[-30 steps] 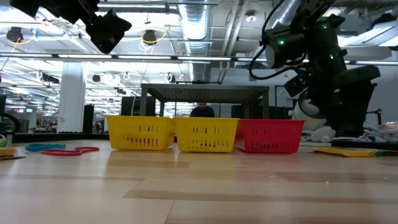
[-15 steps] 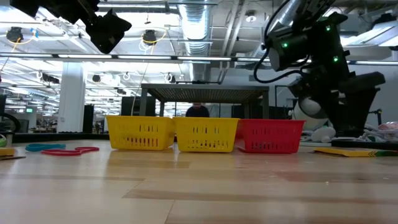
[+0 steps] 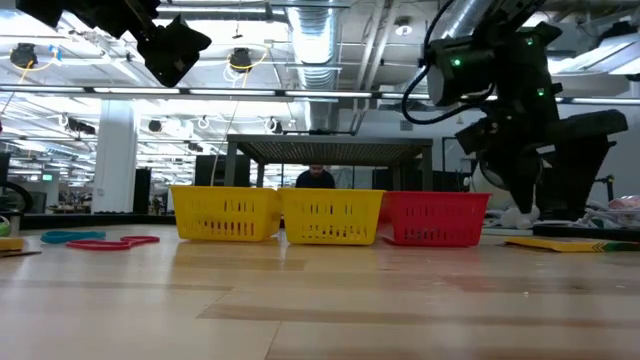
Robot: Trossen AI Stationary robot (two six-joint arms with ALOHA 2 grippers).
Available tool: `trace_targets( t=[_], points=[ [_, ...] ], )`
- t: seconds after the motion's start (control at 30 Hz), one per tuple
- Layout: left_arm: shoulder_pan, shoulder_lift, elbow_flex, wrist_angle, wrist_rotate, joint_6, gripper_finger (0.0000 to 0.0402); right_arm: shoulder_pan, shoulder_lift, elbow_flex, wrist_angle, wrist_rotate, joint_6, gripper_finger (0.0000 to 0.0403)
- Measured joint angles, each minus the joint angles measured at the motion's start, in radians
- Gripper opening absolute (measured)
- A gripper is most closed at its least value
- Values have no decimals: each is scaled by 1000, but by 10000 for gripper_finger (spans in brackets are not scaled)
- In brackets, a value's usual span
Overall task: Pick & Place Office Desk Supplies
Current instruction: Put the yellow crayon box into the right yellow bin
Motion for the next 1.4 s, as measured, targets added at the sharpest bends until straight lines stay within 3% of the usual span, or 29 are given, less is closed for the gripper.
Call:
trace_targets(
  t=[0.5,1.0,1.4],
  points=[
    [0,0,0,-1,1,-6,254,41,2,-145,174,-48,25,385],
    [0,0,0,7,0,-15,254,46,73,-140,165,-50,25,383],
    [0,0,0,23,0,-16,254,45,68,-132,185,-50,25,310]
  ],
)
